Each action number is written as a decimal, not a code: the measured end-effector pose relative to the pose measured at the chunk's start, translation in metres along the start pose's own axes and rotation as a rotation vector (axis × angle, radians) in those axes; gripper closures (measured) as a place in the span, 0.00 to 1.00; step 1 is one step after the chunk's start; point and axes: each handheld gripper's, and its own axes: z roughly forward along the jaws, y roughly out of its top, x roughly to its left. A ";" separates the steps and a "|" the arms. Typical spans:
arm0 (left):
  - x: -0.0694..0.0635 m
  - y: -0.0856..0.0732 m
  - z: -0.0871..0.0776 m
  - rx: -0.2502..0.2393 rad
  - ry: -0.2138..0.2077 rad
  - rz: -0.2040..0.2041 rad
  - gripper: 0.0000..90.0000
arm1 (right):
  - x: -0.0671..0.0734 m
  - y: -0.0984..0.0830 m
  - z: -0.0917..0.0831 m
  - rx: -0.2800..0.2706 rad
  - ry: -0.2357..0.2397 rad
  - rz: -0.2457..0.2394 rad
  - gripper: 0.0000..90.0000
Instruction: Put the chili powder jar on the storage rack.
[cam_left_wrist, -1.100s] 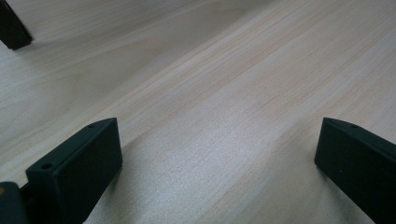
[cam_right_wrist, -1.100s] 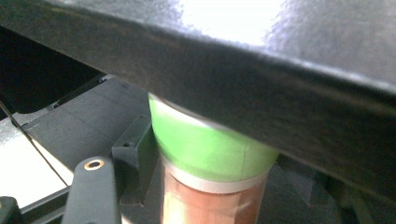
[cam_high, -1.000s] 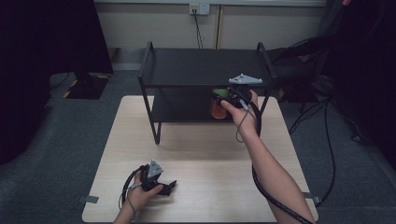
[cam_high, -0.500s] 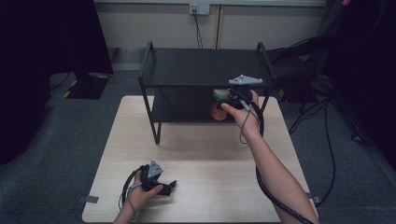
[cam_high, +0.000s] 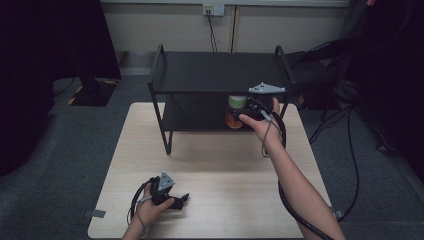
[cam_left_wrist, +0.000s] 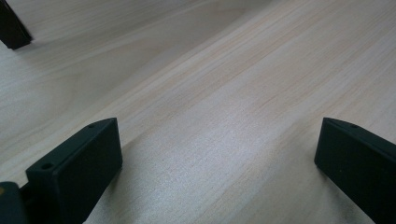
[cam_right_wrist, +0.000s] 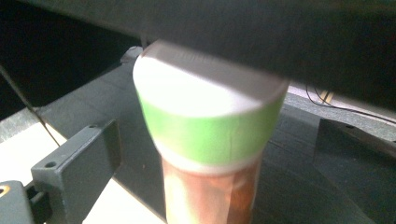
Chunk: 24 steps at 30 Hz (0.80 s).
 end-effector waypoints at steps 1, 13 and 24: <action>0.000 0.000 0.000 0.002 -0.001 0.001 0.00 | 0.000 -0.001 -0.001 -0.002 -0.001 -0.003 0.00; -0.001 0.000 -0.001 0.001 0.001 -0.001 0.00 | -0.006 -0.029 -0.036 0.037 0.077 -0.047 0.00; -0.001 0.000 -0.001 0.001 0.001 -0.002 0.00 | -0.027 -0.102 -0.083 0.108 0.192 -0.109 0.00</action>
